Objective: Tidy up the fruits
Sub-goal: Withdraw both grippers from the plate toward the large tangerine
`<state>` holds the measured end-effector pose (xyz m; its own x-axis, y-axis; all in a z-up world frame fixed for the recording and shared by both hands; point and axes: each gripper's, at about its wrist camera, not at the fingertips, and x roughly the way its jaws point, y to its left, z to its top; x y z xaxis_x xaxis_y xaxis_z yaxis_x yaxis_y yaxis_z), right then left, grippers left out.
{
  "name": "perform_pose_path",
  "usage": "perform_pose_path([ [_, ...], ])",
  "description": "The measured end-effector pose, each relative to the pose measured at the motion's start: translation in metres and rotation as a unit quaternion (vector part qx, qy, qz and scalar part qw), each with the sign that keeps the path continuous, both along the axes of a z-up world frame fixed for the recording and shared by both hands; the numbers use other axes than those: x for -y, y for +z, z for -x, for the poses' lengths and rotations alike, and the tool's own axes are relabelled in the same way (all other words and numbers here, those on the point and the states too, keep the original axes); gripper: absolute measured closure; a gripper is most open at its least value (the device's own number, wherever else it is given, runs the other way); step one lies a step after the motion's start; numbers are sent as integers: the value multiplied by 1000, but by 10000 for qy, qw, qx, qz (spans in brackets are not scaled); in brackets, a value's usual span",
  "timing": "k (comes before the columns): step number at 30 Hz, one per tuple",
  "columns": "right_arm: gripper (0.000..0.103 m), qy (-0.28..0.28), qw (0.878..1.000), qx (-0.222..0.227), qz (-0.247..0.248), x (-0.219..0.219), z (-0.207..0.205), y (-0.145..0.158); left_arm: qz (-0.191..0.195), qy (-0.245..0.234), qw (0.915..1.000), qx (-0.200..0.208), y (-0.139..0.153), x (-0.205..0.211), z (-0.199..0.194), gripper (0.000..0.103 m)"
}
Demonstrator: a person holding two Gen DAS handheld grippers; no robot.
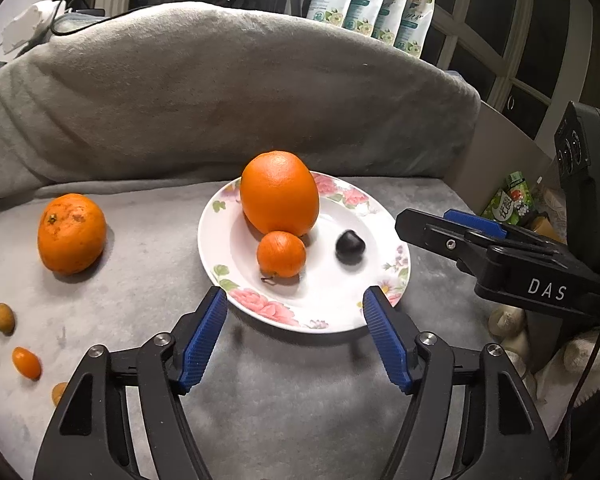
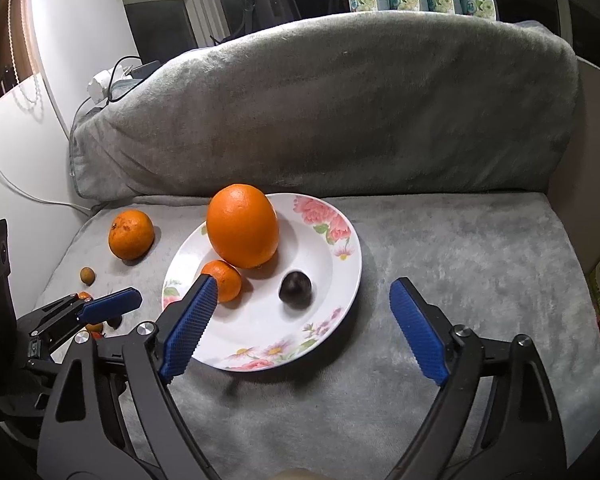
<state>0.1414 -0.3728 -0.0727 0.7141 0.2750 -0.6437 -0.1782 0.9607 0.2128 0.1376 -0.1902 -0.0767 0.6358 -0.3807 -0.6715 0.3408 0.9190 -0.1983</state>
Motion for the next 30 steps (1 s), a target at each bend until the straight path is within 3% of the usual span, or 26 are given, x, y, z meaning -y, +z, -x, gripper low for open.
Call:
perform_pose_path([
  [18, 13, 209, 9995, 80, -214, -18, 3, 15, 219, 301, 9992, 141, 15, -40, 11, 33],
  [30, 12, 487, 9979, -53, -420, -46, -7, 23, 460, 903, 9948, 42, 10, -100, -1, 33],
])
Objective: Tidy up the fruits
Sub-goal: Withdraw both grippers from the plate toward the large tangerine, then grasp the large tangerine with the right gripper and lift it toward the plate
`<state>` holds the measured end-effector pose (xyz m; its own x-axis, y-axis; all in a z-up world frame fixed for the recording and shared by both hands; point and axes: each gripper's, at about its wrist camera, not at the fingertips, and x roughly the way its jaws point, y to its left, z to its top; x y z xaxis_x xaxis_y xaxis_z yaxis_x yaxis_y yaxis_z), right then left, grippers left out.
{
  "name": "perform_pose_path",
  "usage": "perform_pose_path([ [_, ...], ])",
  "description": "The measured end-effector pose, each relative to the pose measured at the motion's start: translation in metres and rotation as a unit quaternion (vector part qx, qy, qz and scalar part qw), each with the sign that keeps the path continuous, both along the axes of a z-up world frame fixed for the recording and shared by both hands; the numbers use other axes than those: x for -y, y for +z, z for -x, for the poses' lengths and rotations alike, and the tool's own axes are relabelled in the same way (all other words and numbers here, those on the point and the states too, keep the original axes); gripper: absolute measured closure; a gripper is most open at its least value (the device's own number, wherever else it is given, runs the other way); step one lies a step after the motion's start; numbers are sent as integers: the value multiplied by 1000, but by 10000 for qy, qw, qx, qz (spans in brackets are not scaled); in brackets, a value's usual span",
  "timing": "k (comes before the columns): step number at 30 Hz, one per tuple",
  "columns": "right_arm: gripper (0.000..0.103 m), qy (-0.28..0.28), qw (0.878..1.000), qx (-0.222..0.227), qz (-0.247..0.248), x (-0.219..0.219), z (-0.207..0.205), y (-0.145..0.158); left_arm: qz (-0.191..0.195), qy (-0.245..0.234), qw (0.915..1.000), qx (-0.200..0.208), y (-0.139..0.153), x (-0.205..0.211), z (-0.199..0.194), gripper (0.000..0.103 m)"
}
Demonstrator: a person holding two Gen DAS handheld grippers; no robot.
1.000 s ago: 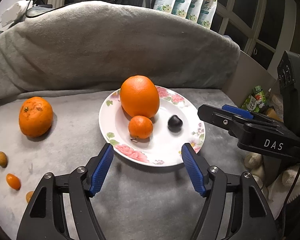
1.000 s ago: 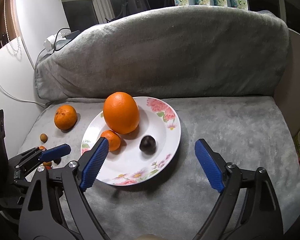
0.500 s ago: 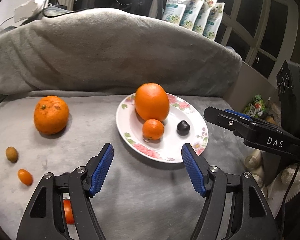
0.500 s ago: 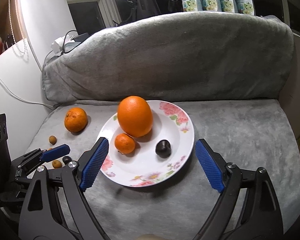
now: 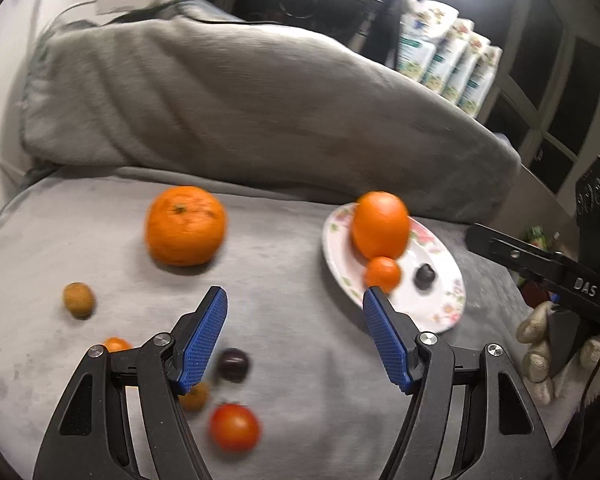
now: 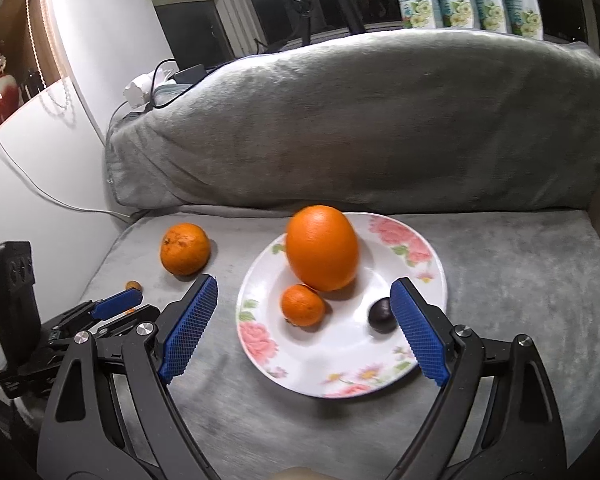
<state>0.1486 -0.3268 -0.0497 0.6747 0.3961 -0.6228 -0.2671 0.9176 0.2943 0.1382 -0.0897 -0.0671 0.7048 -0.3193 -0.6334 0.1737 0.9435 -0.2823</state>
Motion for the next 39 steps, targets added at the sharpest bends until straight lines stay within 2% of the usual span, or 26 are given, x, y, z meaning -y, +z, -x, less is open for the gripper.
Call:
perform_pose_path([
  [11, 12, 529, 9986, -41, -32, -55, -26, 6, 332, 575, 9977, -105, -9, -54, -18, 33],
  [29, 12, 1302, 9878, -755, -405, -140, -92, -14, 610, 673, 9952, -369, -31, -74, -47, 33],
  [35, 12, 1401, 9840, -1061, -276, -166, -111, -27, 842, 690, 9928, -496, -35, -78, -58, 33],
  [39, 13, 1381, 9811, -1280, -452, -172, -122, -34, 934, 679, 9914, -608, -40, -82, -63, 33],
])
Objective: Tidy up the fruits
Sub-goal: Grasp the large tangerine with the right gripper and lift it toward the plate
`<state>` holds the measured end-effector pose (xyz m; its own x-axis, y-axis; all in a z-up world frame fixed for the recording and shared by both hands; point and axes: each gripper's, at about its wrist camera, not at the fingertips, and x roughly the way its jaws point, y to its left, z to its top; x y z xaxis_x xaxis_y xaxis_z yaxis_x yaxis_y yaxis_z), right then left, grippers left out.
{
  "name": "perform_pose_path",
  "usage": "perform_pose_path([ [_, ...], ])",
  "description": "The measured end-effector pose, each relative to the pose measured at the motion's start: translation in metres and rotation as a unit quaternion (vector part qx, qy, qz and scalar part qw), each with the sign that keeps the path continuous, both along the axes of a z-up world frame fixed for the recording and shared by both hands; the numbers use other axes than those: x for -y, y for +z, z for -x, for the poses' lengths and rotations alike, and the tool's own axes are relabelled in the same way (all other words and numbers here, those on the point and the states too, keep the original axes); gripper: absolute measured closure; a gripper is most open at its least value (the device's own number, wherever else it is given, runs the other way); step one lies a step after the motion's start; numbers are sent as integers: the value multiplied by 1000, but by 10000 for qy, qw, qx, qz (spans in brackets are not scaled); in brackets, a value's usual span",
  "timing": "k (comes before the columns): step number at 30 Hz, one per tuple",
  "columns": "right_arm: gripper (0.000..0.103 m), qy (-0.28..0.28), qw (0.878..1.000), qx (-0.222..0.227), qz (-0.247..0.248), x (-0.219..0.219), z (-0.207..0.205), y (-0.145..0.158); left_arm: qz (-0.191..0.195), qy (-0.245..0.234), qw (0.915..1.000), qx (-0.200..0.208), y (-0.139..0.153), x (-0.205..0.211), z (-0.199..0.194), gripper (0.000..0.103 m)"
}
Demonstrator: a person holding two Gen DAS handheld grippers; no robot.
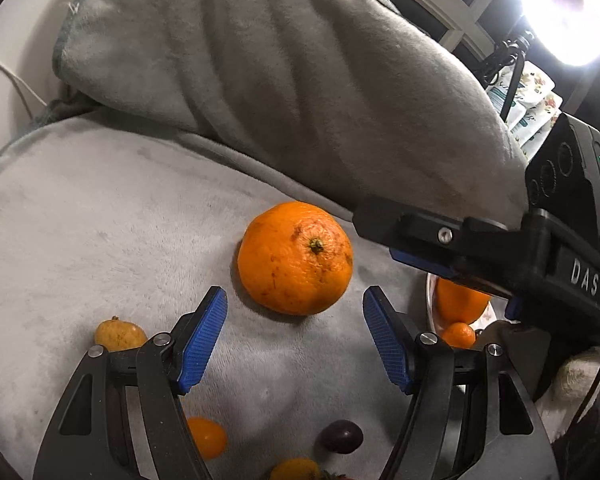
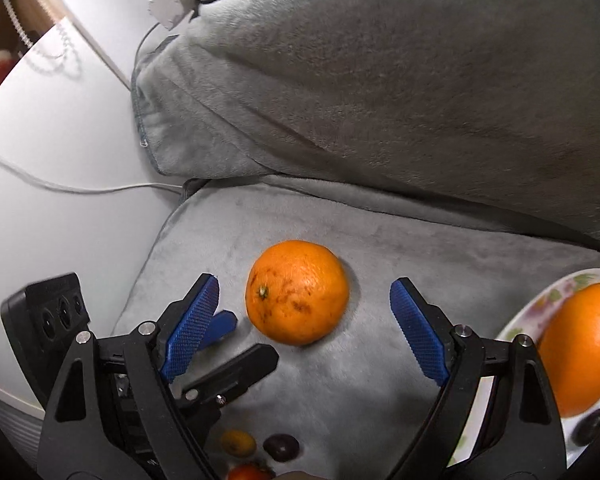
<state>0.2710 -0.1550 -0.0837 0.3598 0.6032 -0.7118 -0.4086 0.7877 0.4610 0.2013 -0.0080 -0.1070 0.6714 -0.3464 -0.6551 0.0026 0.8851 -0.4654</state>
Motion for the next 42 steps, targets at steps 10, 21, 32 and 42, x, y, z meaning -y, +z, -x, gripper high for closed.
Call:
perform_pose_path([
  [10, 25, 3, 9991, -426, -92, -15, -14, -12, 1, -75, 10000, -49, -1, 10, -7, 33],
  [21, 45, 12, 9987, -508, -34, -14, -14, -17, -119, -205, 9997, -68, -1, 25, -11, 36],
  [32, 46, 98, 9996, -248, 65, -15, 1, -11, -204, -184, 9996, 13, 8, 29, -3, 39],
  [42, 46, 64, 10000, 39, 2, 5, 28, 10, -228, -263, 9990, 297, 26, 39, 19, 39],
])
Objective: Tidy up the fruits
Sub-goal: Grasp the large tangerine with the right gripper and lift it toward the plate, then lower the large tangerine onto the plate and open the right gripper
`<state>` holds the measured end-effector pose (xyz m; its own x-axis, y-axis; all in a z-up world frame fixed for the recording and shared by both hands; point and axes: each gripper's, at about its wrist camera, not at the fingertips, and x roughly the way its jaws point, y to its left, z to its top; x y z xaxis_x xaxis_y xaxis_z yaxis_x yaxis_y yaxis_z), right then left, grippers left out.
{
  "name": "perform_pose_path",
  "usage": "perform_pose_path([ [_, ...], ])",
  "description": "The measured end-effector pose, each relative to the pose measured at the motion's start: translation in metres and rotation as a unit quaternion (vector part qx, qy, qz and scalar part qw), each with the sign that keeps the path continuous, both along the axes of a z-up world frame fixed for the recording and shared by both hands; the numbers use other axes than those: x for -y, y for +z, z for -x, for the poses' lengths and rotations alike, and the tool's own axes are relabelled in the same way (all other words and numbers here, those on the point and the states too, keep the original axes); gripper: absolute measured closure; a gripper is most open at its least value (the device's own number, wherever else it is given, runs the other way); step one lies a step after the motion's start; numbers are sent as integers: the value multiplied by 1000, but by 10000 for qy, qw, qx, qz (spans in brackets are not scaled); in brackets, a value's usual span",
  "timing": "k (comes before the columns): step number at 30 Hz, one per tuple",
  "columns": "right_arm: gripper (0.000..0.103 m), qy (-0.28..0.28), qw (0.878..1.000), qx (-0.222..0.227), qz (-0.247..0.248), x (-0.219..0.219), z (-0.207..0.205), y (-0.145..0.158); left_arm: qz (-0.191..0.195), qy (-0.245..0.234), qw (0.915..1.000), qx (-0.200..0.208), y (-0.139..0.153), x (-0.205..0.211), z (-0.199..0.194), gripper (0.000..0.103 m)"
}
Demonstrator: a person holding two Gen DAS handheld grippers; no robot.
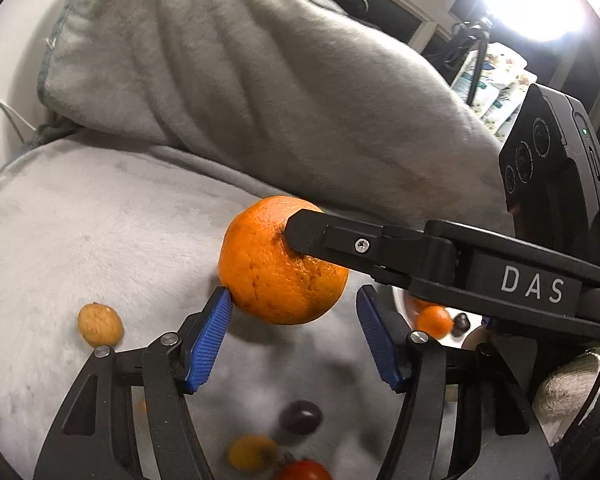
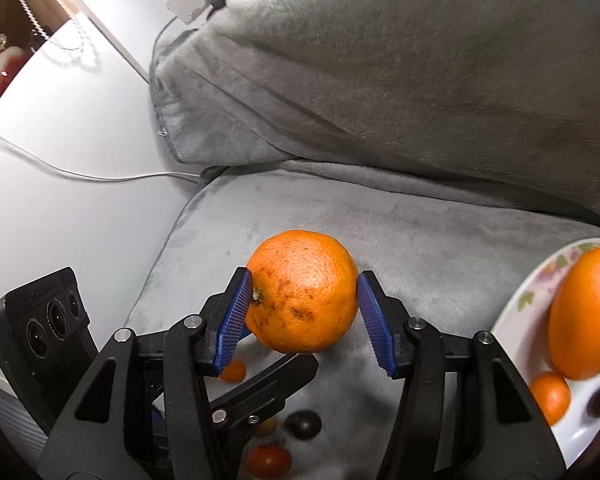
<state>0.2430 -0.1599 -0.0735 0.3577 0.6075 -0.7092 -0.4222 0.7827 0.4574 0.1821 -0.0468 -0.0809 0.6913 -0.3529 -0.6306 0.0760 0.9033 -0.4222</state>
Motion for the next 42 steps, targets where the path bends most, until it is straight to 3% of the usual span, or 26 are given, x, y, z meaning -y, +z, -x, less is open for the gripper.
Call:
perform_pose_path([
  [22, 46, -740, 9963, 423, -111, 104, 85, 33, 3, -1015, 9939, 423, 25, 86, 60, 39],
  [31, 46, -1123, 9930, 326, -137, 155, 97, 25, -2, -1507, 9880, 329, 21, 122, 61, 39],
  [42, 46, -1398, 9898, 164, -215, 191, 92, 17, -59, -1766, 9840, 231, 14, 151, 58, 39],
])
